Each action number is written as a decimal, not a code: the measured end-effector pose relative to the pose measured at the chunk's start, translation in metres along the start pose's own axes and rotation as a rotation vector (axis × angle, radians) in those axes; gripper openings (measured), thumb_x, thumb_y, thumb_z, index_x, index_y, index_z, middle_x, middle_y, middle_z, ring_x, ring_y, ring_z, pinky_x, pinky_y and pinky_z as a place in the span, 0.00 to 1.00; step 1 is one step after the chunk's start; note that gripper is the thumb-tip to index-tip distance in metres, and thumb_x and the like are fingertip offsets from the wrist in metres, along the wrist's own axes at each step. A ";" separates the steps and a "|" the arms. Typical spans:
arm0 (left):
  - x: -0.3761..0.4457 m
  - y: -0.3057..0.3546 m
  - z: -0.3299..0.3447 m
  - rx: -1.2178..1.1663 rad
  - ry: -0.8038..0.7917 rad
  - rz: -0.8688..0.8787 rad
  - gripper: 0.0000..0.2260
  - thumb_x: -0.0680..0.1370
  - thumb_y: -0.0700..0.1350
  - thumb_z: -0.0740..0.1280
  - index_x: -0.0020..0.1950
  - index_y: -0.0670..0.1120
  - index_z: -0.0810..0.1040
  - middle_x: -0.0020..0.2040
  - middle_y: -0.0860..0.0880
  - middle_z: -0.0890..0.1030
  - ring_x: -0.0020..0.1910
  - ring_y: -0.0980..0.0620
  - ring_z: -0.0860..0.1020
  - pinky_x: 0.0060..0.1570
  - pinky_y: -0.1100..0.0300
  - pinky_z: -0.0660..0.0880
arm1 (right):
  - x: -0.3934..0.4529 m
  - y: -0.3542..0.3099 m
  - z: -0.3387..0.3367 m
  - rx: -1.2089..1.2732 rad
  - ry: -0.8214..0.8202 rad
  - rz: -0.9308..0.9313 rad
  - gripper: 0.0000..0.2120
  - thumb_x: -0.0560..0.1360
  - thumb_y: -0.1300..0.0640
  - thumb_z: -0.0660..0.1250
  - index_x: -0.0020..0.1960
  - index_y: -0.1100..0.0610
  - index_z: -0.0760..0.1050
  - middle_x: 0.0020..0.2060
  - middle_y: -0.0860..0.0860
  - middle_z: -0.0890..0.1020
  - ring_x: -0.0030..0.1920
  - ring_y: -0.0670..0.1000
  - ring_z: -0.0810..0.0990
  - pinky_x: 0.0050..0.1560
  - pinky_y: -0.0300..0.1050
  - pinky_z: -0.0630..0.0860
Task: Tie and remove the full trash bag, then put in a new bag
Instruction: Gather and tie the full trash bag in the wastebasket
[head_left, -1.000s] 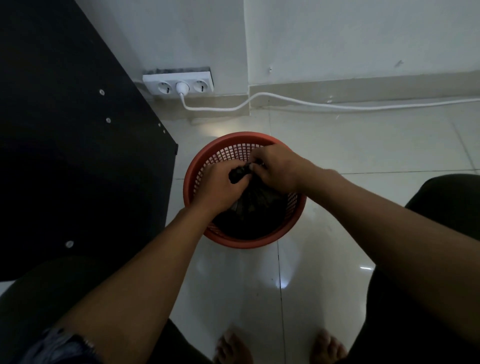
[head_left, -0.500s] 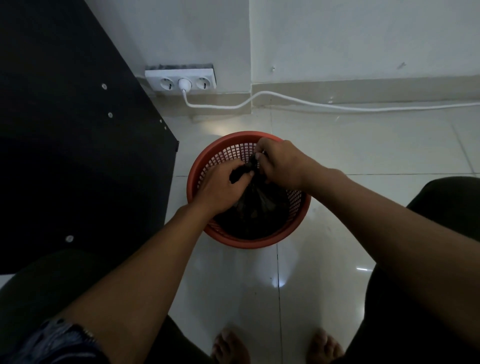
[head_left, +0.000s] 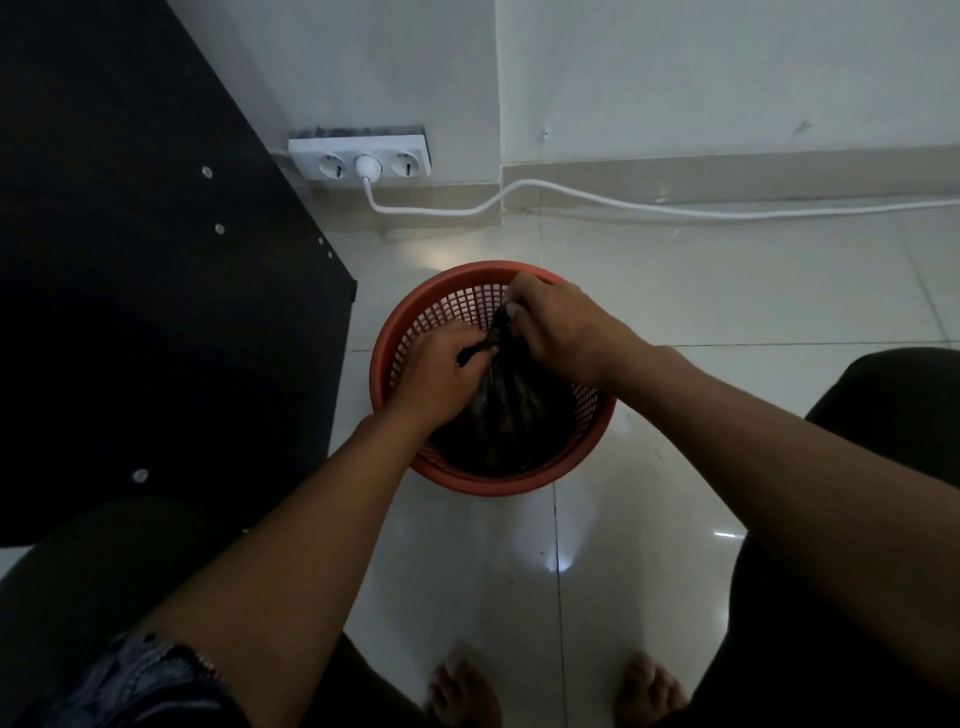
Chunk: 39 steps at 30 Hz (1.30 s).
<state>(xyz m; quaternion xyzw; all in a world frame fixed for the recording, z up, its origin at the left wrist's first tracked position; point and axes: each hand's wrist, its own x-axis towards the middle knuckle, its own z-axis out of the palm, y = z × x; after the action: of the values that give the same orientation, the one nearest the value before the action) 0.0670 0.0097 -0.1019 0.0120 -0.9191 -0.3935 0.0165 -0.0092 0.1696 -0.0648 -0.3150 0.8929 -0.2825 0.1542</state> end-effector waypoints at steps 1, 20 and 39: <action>0.000 -0.001 -0.001 -0.003 -0.011 -0.005 0.06 0.79 0.38 0.67 0.46 0.39 0.83 0.42 0.45 0.81 0.42 0.50 0.77 0.41 0.63 0.70 | -0.001 0.000 0.001 0.013 0.008 0.004 0.08 0.83 0.55 0.57 0.56 0.57 0.72 0.48 0.54 0.80 0.47 0.54 0.78 0.48 0.48 0.74; 0.025 0.065 -0.077 -0.518 0.310 -0.369 0.07 0.80 0.47 0.67 0.49 0.47 0.84 0.49 0.43 0.85 0.51 0.45 0.83 0.57 0.46 0.79 | -0.036 -0.020 -0.015 0.692 0.173 0.154 0.39 0.60 0.38 0.81 0.68 0.42 0.72 0.59 0.40 0.81 0.60 0.40 0.79 0.64 0.49 0.77; 0.043 0.130 -0.135 -0.656 0.272 -0.386 0.24 0.74 0.68 0.62 0.60 0.54 0.81 0.58 0.54 0.82 0.60 0.56 0.79 0.66 0.53 0.73 | -0.030 -0.064 -0.108 0.909 0.492 0.202 0.14 0.72 0.57 0.76 0.57 0.50 0.79 0.52 0.48 0.85 0.54 0.45 0.84 0.59 0.47 0.79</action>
<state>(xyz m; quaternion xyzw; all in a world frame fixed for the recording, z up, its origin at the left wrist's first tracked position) 0.0286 0.0004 0.0862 0.2303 -0.7152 -0.6565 0.0666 -0.0053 0.1918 0.0621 -0.0532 0.7160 -0.6905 0.0875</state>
